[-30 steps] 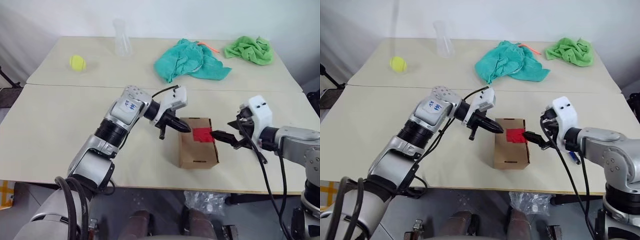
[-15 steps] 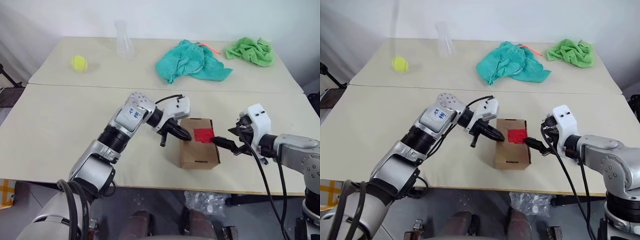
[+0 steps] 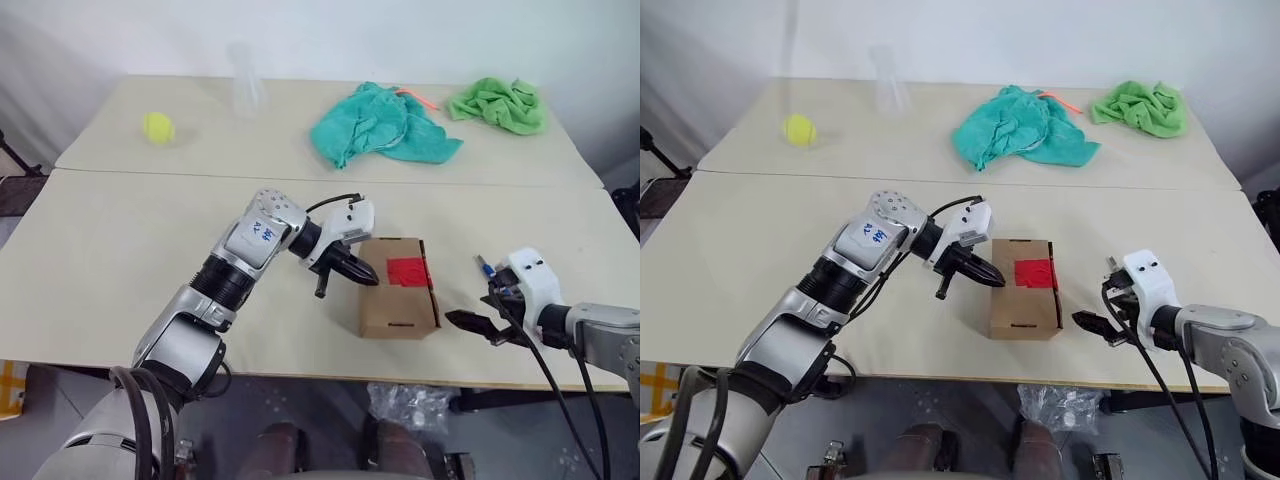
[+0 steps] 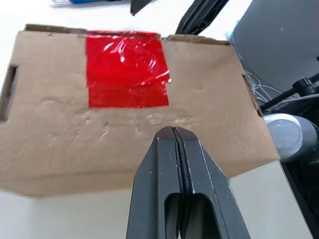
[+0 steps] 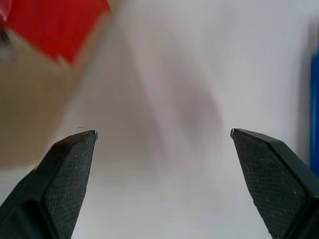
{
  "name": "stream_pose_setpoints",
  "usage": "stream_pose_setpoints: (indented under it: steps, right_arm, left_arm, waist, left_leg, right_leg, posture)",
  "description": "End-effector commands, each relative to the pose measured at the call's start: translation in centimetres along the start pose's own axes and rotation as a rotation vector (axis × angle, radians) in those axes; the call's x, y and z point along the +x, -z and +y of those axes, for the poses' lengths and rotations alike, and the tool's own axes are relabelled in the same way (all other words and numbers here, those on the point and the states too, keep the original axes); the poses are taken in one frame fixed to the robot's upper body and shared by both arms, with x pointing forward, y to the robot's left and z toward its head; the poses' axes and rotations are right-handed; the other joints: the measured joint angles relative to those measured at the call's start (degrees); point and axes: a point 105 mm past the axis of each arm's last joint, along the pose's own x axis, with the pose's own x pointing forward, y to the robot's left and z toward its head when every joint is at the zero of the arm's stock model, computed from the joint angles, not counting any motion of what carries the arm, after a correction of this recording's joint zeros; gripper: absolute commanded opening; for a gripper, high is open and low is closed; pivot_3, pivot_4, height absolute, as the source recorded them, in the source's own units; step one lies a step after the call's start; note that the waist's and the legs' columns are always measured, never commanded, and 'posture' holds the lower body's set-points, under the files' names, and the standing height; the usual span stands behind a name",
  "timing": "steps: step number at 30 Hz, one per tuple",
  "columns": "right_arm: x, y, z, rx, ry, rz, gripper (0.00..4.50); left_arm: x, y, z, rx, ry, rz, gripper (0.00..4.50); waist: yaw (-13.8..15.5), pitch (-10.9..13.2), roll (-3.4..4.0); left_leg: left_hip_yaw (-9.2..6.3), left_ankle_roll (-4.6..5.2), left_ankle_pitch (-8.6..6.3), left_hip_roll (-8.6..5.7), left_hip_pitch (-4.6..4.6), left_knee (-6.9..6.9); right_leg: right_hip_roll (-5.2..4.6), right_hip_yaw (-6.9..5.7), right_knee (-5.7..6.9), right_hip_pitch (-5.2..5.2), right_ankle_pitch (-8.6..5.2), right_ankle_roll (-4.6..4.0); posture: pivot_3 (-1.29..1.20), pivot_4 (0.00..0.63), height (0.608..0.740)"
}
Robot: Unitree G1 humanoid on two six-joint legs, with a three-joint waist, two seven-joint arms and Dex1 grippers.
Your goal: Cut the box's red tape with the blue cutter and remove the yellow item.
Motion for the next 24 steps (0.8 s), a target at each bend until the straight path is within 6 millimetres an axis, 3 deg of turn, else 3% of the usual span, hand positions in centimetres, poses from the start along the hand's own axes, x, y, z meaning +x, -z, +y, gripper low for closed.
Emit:
stream_pose_setpoints:
  steps: [1,6,11,18,24]
  right_arm:
    - [-0.3,-0.5,-0.2,-0.041,0.011,-0.019,4.48]
    - [-0.9,-2.6,0.1,-0.042,0.000,-0.098,4.48]
    - [-1.3,-5.5,1.9,0.002,-0.090,-0.223,4.48]
    - [0.3,-4.6,2.4,0.048,-0.114,-0.144,4.48]
    - [0.1,-3.5,1.8,0.054,-0.095,-0.101,4.48]
  left_arm:
    - [0.6,1.5,-0.2,-0.040,0.007,0.049,0.00]
    - [0.6,1.3,0.1,-0.040,-0.004,0.044,0.00]
    - [0.7,1.2,0.4,-0.041,-0.013,0.040,0.00]
    - [0.8,0.7,0.5,-0.035,-0.011,0.031,0.00]
    - [0.7,0.6,0.5,-0.034,-0.014,0.027,0.00]
  waist:
    - [0.0,0.0,0.00]
    - [0.0,0.0,0.00]
    - [0.2,0.0,0.01]
    - [0.4,0.0,0.02]
    - [0.5,0.0,0.02]
  left_leg:
    - [0.00,-0.01,0.01,0.03,0.01,0.00]
    - [0.00,-0.02,0.01,0.03,0.00,0.01]
    - [-0.01,-0.04,0.01,0.04,0.00,0.03]
    - [-0.05,-0.04,-0.02,-0.02,-0.02,0.03]
    - [-0.05,-0.04,-0.02,-0.01,-0.01,0.04]
  right_leg:
    - [0.02,-0.01,0.00,0.00,0.00,0.00]
    - [0.01,0.01,0.01,-0.01,0.00,0.00]
    - [0.00,0.01,0.01,-0.01,0.00,-0.01]
    - [-0.05,0.02,0.01,-0.02,0.01,-0.02]
    - [-0.03,0.01,0.02,-0.01,0.01,-0.02]
  posture:
    - [0.00,0.150,0.740]
    - [0.00,0.150,0.740]
    - [0.00,0.150,0.740]
    - [0.00,0.150,0.740]
    - [0.00,0.150,0.740]
